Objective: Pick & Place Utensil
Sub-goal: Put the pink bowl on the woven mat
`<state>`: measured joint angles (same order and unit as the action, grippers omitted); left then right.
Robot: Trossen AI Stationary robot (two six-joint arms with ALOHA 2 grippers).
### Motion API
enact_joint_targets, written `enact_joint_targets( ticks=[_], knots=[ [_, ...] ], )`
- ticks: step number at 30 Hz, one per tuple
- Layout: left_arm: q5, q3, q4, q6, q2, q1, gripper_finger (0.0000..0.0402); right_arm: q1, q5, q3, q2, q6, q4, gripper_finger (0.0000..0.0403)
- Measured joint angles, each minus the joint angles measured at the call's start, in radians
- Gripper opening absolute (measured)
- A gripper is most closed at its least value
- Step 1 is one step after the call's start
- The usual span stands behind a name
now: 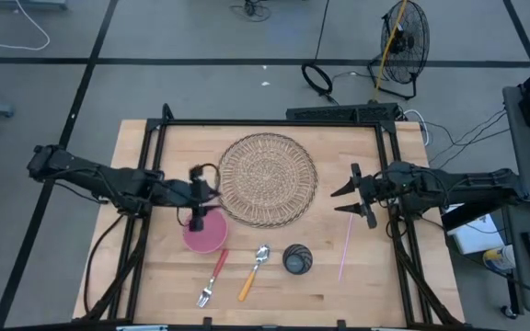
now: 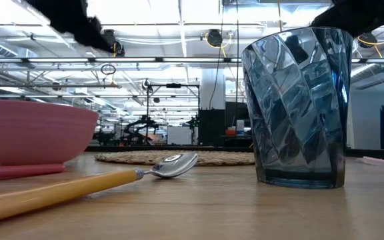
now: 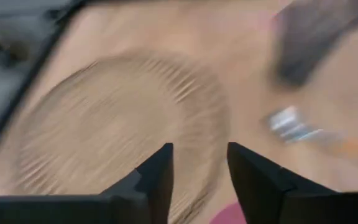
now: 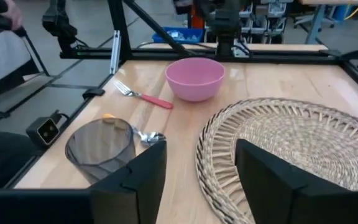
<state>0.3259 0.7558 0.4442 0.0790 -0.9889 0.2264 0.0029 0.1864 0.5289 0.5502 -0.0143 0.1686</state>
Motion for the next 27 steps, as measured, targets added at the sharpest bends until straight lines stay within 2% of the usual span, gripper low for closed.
enact_joint_targets(
  ticks=[2,6,10,17,24,27],
  knots=[
    [0.065,0.024,0.088,0.071,-0.018,0.007,0.019,0.0,0.0,0.0,0.0,-0.001,0.001,0.0187],
    [0.007,0.076,0.195,0.203,-0.033,0.011,0.0231,0.0,0.0,0.0,0.0,0.0,-0.008,0.0185],
    [-0.011,0.105,0.342,0.298,-0.049,0.011,0.0248,0.0,0.0,0.0,0.0,-0.001,-0.016,0.0182],
    [-0.059,0.104,0.519,0.415,-0.074,0.01,0.0241,0.0,0.0,0.0,0.001,-0.003,-0.015,0.0181],
    [-0.083,0.1,0.495,0.424,-0.071,0.011,0.0205,0.0,-0.001,0.0,0.001,0.011,-0.023,0.0181],
    [-0.119,0.053,0.465,0.429,-0.072,0.007,0.0193,0.0,0.001,0.0,0.001,0.011,-0.023,0.018]
  ],
)
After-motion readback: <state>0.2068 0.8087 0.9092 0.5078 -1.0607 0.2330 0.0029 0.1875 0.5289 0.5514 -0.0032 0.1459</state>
